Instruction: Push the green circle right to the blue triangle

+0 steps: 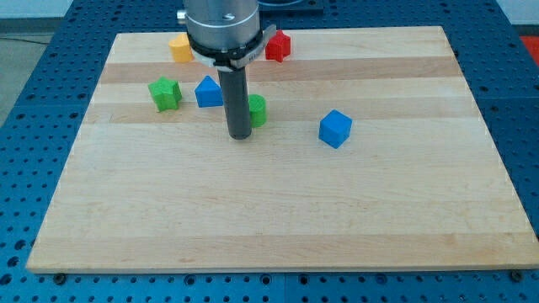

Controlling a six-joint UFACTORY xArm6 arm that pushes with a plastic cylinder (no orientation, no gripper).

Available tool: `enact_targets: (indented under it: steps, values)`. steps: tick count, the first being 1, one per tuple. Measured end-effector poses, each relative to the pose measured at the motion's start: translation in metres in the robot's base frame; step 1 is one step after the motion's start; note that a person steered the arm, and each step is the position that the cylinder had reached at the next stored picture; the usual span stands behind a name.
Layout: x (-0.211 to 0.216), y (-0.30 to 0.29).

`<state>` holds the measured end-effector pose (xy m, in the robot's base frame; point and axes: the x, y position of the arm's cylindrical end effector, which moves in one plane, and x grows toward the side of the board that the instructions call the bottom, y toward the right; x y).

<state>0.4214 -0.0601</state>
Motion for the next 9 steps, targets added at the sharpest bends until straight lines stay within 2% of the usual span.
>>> enact_targets:
  steps: [2,3,7,9]
  values:
    - [-0.015,0.001]
    - [0.002,0.016]
    - [-0.034,0.024]
    - [-0.037,0.052]
